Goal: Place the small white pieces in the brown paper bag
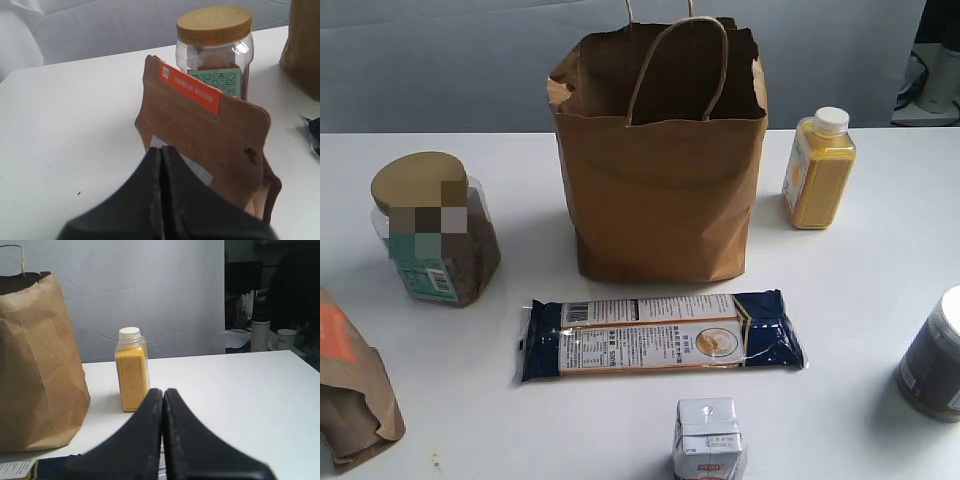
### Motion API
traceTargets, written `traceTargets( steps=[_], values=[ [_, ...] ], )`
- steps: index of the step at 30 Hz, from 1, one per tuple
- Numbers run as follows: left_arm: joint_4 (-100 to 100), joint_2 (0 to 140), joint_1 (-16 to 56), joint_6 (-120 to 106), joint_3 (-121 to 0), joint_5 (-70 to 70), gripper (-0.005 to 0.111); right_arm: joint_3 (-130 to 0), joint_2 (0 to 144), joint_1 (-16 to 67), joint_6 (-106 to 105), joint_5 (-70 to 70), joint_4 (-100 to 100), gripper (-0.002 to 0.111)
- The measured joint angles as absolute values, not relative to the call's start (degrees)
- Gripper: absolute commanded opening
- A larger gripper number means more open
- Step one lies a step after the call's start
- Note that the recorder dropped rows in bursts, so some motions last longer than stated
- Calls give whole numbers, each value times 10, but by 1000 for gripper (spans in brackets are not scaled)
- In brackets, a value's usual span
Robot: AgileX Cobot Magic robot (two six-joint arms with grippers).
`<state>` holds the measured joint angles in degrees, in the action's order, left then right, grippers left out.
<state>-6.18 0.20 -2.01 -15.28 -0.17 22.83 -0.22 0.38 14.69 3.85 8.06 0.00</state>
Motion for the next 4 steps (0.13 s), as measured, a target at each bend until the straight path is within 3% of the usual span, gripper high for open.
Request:
traceTargets(
  steps=[4],
  values=[
    [-62,2,-20,-153,-2,228,0,-2,4,147,38,81,0,0]
  ],
)
